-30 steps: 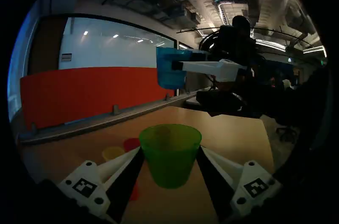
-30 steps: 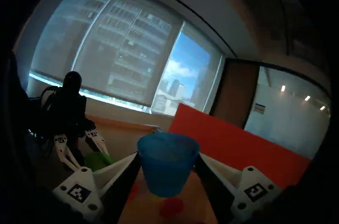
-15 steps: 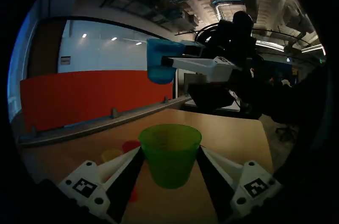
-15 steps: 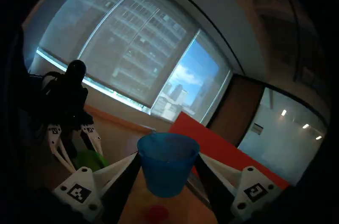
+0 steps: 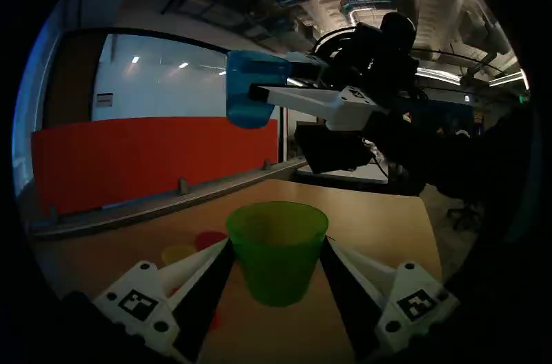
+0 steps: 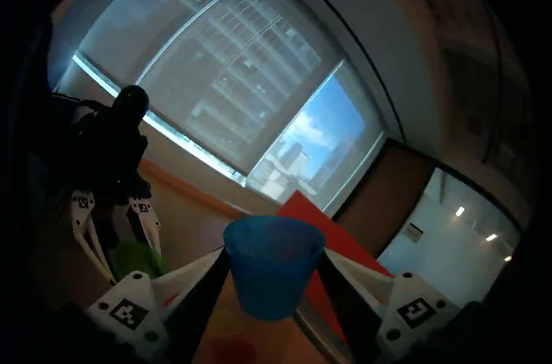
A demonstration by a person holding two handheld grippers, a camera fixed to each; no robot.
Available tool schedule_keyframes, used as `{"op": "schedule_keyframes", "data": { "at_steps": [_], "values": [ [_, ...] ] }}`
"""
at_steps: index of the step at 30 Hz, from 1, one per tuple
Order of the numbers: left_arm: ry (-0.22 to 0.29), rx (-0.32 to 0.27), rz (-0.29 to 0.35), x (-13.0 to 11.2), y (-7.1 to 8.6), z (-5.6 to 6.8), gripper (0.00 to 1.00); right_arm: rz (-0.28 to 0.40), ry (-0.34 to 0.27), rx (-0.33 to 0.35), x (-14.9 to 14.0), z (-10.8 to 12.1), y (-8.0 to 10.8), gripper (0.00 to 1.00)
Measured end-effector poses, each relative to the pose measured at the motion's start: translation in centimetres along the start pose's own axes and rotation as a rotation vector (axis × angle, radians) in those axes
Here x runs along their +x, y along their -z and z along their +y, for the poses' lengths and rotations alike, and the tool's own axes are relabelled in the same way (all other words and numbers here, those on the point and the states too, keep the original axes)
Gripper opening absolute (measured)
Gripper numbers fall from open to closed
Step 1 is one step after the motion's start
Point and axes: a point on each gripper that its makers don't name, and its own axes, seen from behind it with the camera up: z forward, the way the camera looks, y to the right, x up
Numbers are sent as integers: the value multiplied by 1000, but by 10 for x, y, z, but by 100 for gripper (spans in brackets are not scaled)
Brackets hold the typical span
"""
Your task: Pour water
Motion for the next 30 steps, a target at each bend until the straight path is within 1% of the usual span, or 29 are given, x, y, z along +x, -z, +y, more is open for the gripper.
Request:
{"op": "schedule_keyframes", "data": {
  "at_steps": [8,17,30],
  "values": [
    [-1,-3,4,3,1,2,83,2,67,-3,7,0,0,89],
    [-3,-7,7,4,1,3,83,-3,161,-2,11,-5,-1,89],
    [-11,-12,12,7,-1,7,83,-24,244,2,12,-4,-3,89]
  ]
}}
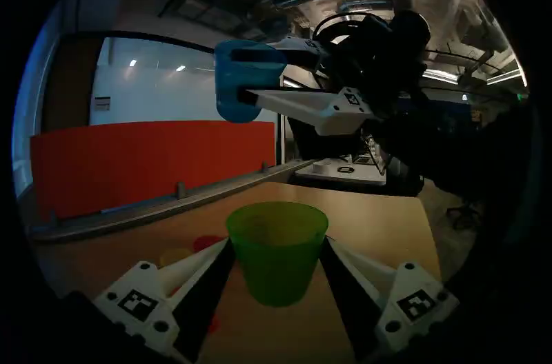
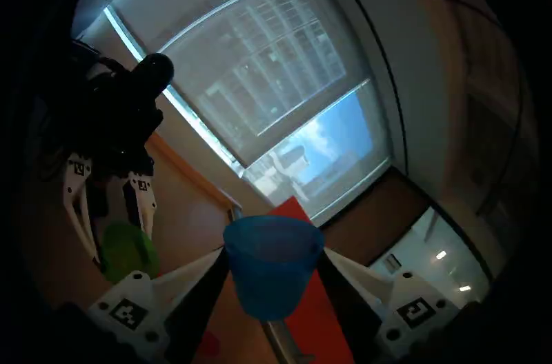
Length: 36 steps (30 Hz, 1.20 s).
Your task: Pour water
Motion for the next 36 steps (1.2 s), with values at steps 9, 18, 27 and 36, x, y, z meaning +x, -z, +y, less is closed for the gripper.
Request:
{"op": "schedule_keyframes", "data": {
  "at_steps": [9,18,27,36],
  "values": [
    [8,-8,3,0,-3,1,83,-29,67,11,-2,0,-1,88],
    [10,-10,3,2,-3,1,83,-40,122,9,-1,1,-3,88],
    [11,-12,3,2,-5,0,83,-47,179,5,2,6,-2,89],
    [13,-9,2,0,-7,-1,83,-57,220,13,0,5,0,89]
  ]
}}
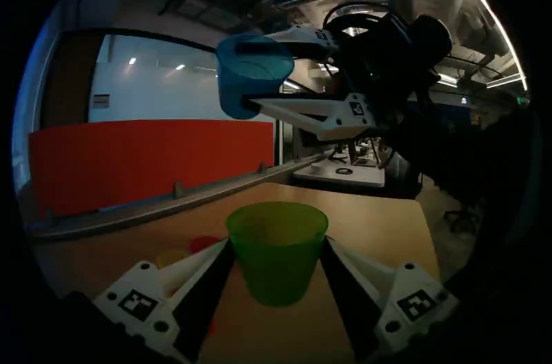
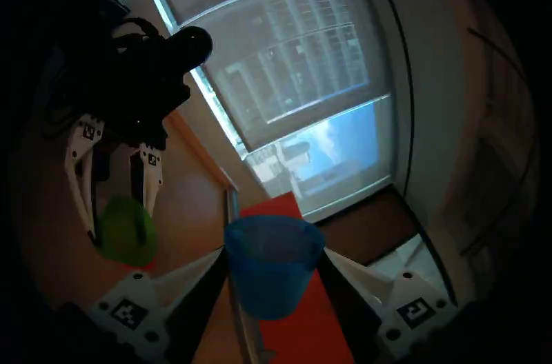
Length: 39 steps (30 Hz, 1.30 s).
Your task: Pour water
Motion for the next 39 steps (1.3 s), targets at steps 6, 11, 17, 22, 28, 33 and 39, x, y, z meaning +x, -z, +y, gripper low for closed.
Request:
{"op": "schedule_keyframes", "data": {
  "at_steps": [6,11,17,22,28,33,39],
  "values": [
    [0,2,0,1,0,-1,83,-5,39,-3,0,1,0,88],
    [1,2,2,3,0,-2,83,-6,68,-10,3,2,0,88],
    [2,4,3,3,1,-3,83,-6,96,-18,5,4,-1,88],
    [1,4,5,4,1,-3,83,-6,109,-26,6,7,-1,88],
    [0,5,7,5,1,-3,83,-7,125,-32,7,10,0,88],
    [-2,4,9,6,1,-2,83,-10,138,-35,8,11,0,88],
    [-1,3,10,6,1,-2,83,-11,154,-39,8,13,0,88]
  ]
}}
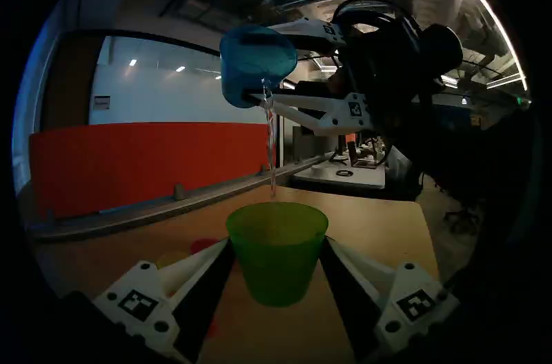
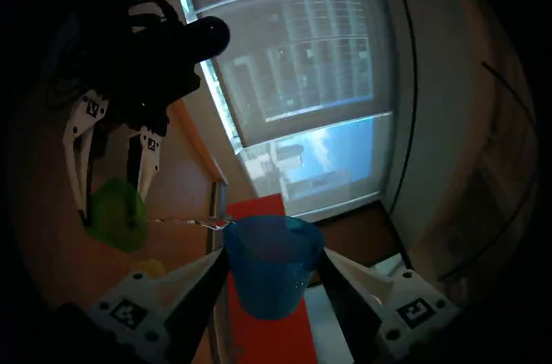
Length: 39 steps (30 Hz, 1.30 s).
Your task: Pour water
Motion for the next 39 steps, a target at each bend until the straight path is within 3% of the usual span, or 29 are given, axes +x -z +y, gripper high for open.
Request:
{"op": "schedule_keyframes", "data": {
  "at_steps": [39],
  "values": [
    [-2,1,3,0,1,1,83,0,122,1,5,9,-7,88]
  ]
}}
